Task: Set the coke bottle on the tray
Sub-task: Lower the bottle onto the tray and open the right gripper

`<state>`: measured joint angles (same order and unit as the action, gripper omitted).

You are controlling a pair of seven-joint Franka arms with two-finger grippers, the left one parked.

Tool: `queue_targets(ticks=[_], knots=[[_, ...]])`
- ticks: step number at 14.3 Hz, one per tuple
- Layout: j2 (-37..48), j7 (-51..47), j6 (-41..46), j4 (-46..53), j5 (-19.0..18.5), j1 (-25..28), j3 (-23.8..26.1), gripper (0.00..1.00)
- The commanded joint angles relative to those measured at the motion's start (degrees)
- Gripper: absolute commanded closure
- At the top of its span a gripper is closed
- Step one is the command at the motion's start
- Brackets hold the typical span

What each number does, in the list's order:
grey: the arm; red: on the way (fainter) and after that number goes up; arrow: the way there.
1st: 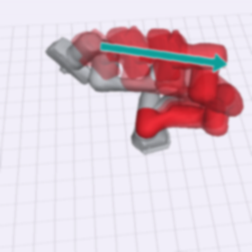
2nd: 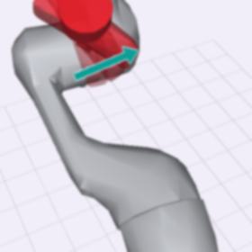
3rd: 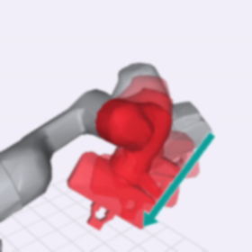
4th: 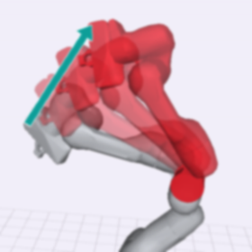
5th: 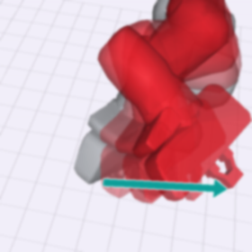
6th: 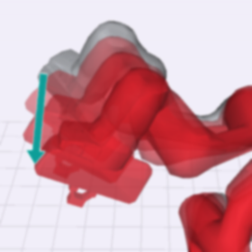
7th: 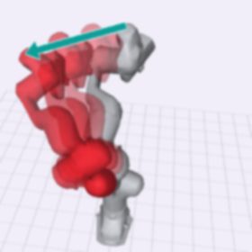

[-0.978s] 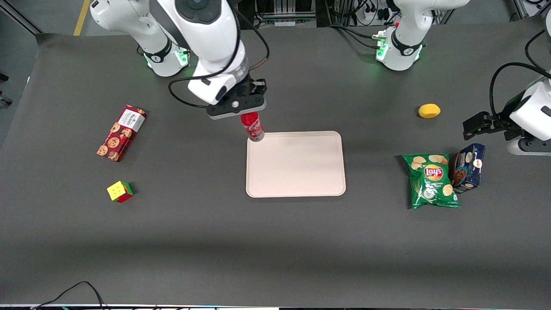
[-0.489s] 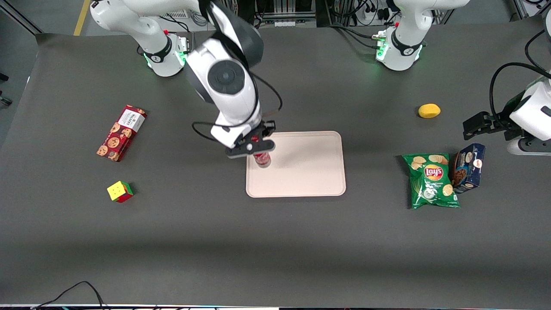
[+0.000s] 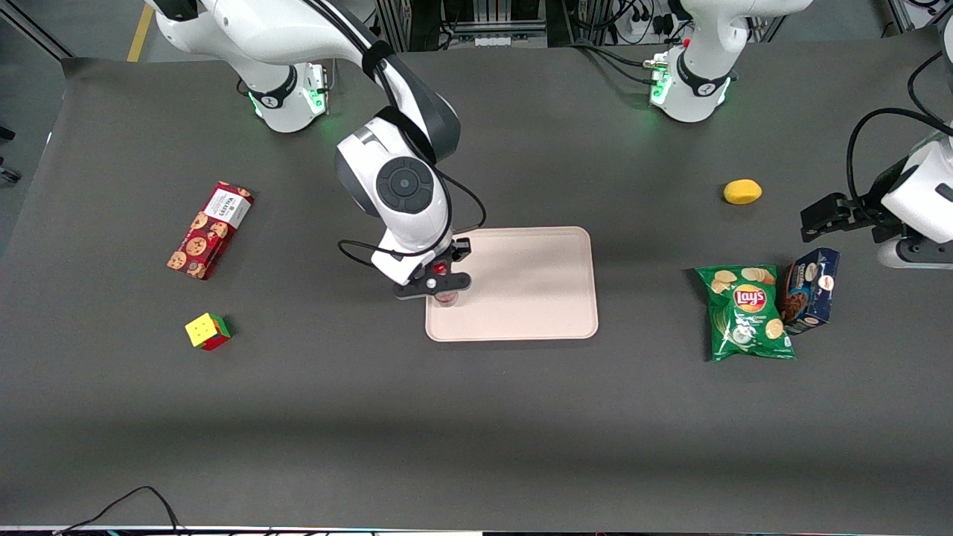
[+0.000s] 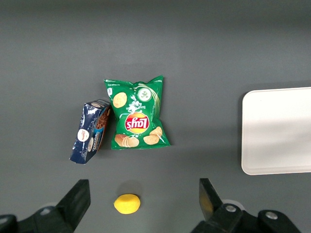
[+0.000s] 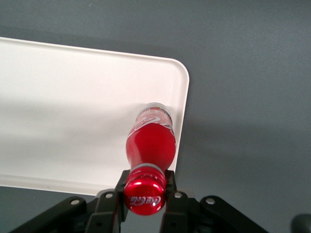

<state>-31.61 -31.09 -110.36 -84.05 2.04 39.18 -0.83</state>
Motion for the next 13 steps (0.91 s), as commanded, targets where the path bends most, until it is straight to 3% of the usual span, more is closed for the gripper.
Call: queue_targets(ticks=[1,13], knots=[[-0.73,0.51,-0.73,0.47,-0.46,0.02,-0.05,1.0],[-2.75,0.33,-1.43,0.64,-0.46,0.02,-0.05,1.0]])
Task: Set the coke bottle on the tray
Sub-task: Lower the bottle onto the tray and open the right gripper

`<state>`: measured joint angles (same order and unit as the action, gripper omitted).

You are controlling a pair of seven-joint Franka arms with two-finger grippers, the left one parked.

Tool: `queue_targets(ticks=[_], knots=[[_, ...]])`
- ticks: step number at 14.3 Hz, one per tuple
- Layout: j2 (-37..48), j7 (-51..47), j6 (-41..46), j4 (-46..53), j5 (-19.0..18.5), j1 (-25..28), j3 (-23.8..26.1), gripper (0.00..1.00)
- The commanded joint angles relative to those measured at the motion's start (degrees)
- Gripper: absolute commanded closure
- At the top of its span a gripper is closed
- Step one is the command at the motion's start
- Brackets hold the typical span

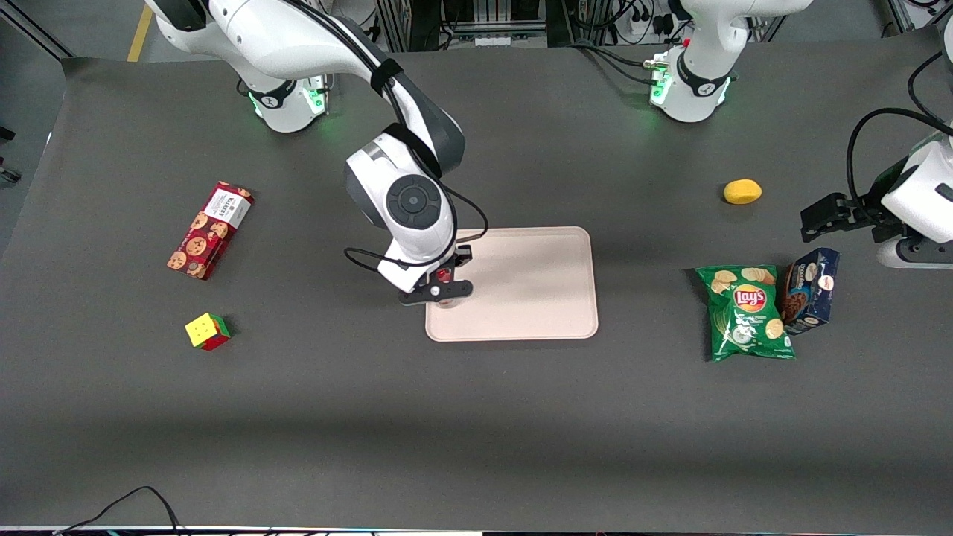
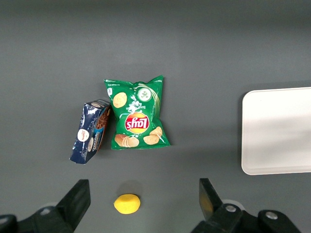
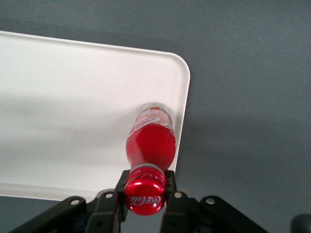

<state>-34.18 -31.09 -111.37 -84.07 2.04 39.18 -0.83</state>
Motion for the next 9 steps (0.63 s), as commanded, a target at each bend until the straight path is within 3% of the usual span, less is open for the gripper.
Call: queue_targets(ticks=[1,2,3,4,5,9], knots=[[-0.27,0.25,-0.43,0.83,-0.46,0.02,-0.05,1.0],[-0.27,-0.19,-0.43,0.75,-0.46,-0.07,-0.05,0.68],[-0.27,-0.46,-0.43,0.75,-0.46,0.02,-0.05,0.28],[-0.27,-0.46,-0.43,0.83,-0.55,0.02,-0.05,0.18],[-0.27,-0.46,-0.43,0.83,-0.64,0.02,-0.05,0.0],[-0.18,-0.46,-0.43,0.92,-0.46,-0.25,-0.05,0.0]])
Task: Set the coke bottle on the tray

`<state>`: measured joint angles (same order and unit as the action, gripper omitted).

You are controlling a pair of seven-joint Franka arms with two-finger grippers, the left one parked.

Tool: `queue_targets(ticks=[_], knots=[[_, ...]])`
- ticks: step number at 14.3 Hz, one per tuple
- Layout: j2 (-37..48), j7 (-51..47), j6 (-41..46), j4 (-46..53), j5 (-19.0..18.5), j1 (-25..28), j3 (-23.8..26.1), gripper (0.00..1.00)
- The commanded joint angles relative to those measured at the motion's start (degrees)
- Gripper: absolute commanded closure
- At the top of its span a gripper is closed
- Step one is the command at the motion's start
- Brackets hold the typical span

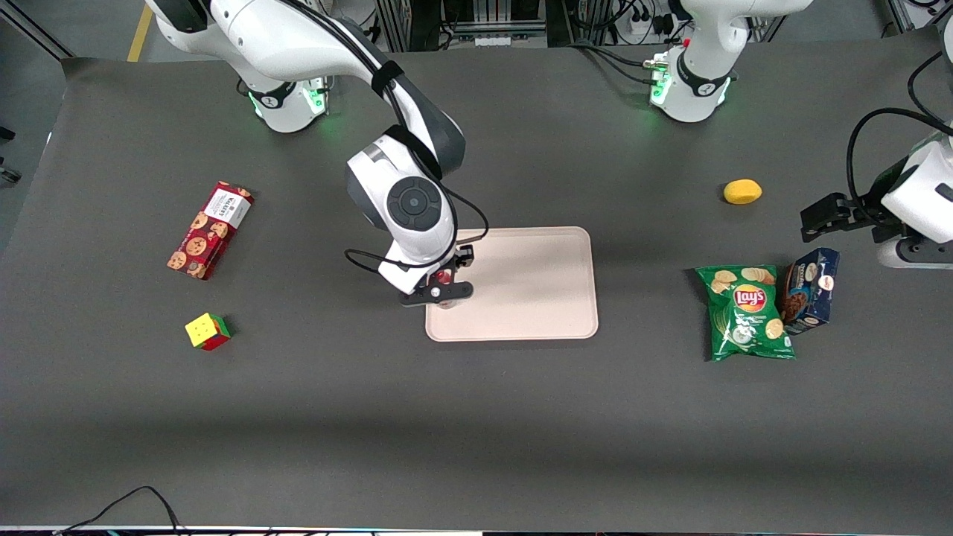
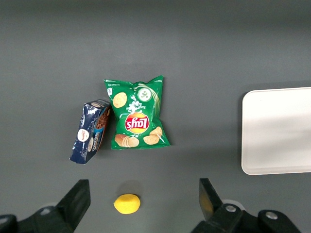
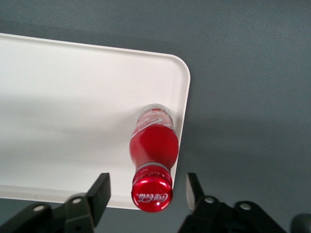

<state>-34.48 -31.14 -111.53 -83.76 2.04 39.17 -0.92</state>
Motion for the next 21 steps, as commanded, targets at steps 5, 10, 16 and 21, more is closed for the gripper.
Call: queue_targets(ticks=[5,10,16,21], knots=[[0.2,-0.42,-0.18,0.96,-0.55,-0.32,0.04,0.0],[5.98,0.46,0.61,1.32,-0.28,-2.33,0.04,0.0],[21.36,5.88,12.18,1.4,-0.2,-13.92,1.18,0.0],[27.61,12.5,17.31,-1.66,-0.2,-27.63,3.02,0.0]])
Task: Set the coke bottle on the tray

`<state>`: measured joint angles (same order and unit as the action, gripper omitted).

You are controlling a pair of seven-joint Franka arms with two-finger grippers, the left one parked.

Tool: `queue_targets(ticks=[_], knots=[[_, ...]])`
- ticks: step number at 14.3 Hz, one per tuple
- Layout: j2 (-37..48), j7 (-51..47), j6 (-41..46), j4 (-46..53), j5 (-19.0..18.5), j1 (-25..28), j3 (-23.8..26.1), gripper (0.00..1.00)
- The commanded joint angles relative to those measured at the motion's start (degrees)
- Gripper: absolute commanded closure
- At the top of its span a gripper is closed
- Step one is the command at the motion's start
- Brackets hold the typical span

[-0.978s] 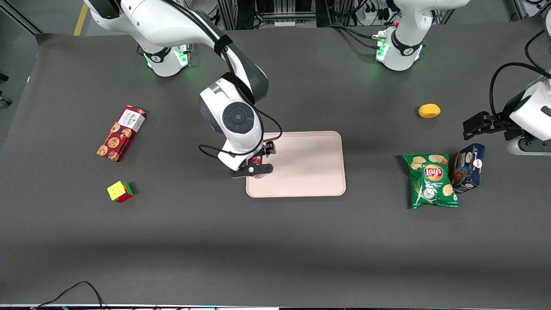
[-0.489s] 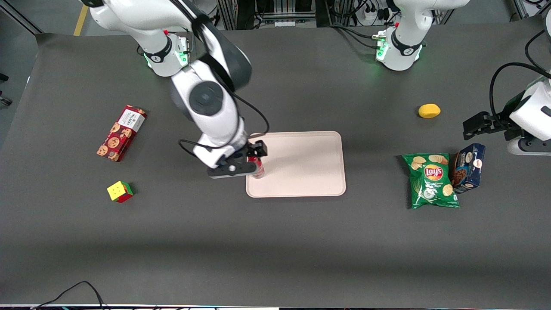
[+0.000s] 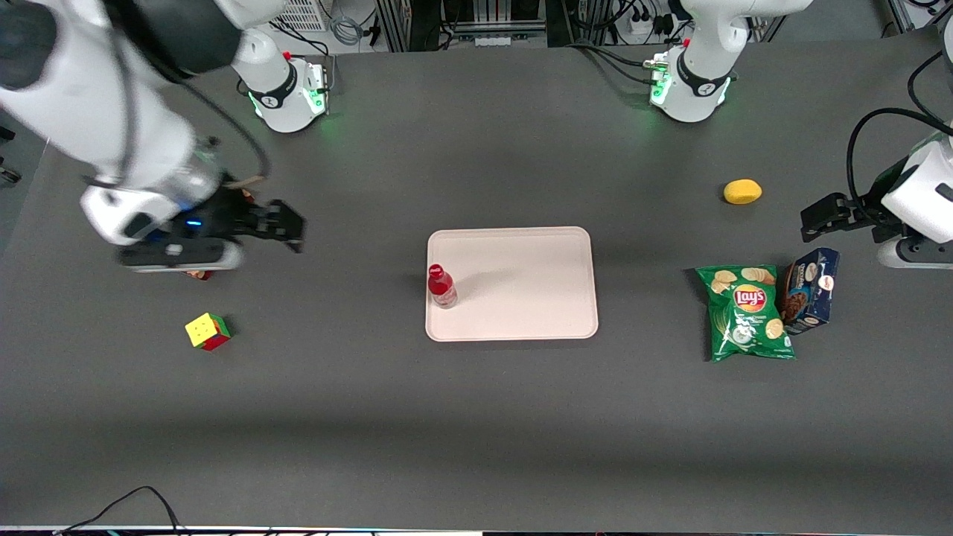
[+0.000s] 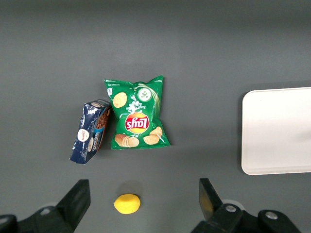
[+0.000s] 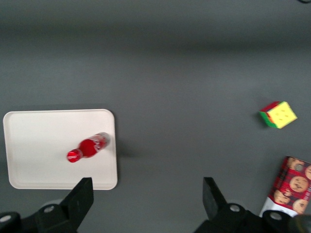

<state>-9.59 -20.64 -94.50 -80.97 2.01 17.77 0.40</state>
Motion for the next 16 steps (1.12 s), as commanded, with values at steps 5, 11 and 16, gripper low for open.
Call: queue_targets(ticks=[5,11,16], knots=[[4.93,2.1,-0.95,-8.76,-0.95,-14.69,1.8,0.0],[5.37,2.19,-0.59,-8.5,-1.39,-17.51,-1.71,0.0],[5.28,2.01,-0.42,-8.15,-3.42,-19.44,-1.63,0.0]])
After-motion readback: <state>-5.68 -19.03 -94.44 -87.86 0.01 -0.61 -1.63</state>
